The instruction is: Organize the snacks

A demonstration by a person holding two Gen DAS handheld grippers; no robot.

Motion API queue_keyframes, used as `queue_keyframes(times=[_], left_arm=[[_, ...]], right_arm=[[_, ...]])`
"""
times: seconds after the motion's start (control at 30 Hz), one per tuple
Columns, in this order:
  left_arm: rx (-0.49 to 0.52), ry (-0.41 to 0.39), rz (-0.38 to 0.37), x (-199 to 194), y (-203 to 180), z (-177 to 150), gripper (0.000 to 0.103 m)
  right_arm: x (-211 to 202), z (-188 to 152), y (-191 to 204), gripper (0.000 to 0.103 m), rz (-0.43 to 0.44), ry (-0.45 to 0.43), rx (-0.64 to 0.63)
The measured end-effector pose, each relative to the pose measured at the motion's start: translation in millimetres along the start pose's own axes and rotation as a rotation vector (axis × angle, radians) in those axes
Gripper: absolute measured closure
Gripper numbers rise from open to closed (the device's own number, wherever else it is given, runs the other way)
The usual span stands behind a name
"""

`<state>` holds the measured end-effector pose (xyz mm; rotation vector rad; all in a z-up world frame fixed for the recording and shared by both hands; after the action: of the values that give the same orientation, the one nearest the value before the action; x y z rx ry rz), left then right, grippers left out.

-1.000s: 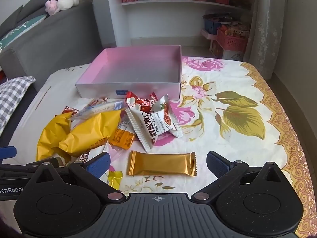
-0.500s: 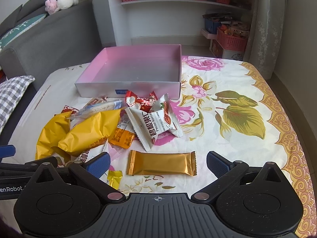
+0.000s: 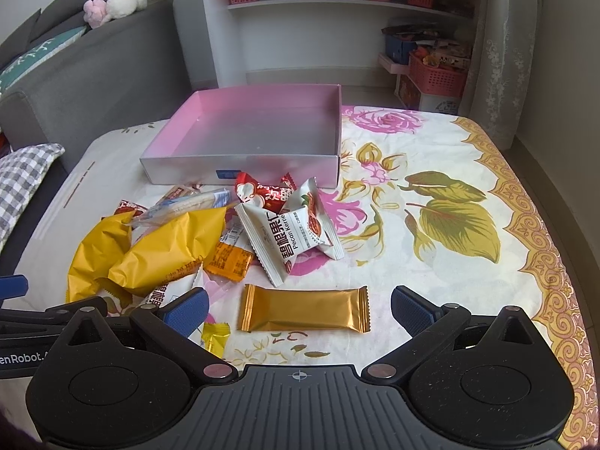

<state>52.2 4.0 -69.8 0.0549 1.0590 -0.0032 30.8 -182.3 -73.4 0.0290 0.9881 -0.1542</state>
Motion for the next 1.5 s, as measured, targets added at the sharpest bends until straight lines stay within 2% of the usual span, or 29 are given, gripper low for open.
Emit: queue_keyframes(times=[1.3,1.5], left_arm=[[-0.001,-0.003,0.0,0.0,-0.4,-0.4,0.0],[-0.018,0.002,-0.036,-1.5,1.6,3.7,0.001]], right_arm=[[1.1,-0.3,-0.9,0.0,-0.001,0.002,0.003],[4.3,0.4,-3.9,0.0,0.036,0.029,0.047]])
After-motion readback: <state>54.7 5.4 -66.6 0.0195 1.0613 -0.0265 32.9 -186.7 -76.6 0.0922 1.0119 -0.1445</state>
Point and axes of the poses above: each gripper's, at about its wrist camera, not at the fingertips, and x roughly the way its jaws point, y to its left, z to its top, the point moved 9 cm from there along x, roughly the way its jaws point, and after that the axes turned 6 degrees about y, right-handed, at the moved point
